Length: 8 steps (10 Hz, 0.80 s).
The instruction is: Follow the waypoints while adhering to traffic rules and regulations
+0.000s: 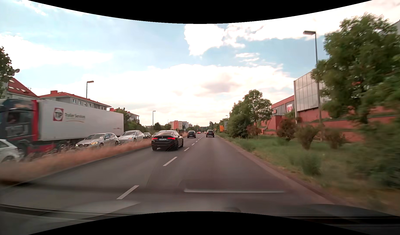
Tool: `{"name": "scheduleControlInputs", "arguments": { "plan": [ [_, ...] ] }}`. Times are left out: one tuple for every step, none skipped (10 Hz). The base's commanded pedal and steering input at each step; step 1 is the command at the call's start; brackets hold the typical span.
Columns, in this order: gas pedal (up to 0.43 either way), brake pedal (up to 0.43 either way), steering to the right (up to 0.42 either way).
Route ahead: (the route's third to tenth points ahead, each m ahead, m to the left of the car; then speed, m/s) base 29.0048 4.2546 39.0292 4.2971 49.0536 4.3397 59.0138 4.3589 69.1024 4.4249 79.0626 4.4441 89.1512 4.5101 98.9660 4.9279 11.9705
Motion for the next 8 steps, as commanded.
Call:
{"name": "scheduleControlInputs", "arguments": {
  "plan": [
    [0.079, 0.0, -0.008],
    [0.079, 0.0, -0.008],
    [0.079, 0.0, -0.008],
    [0.079, 0.0, -0.008],
    [0.079, 0.0, -0.007],
    [0.079, 0.0, -0.006],
    [0.079, 0.0, -0.006],
    [0.079, 0.0, -0.006]
  ]
}}
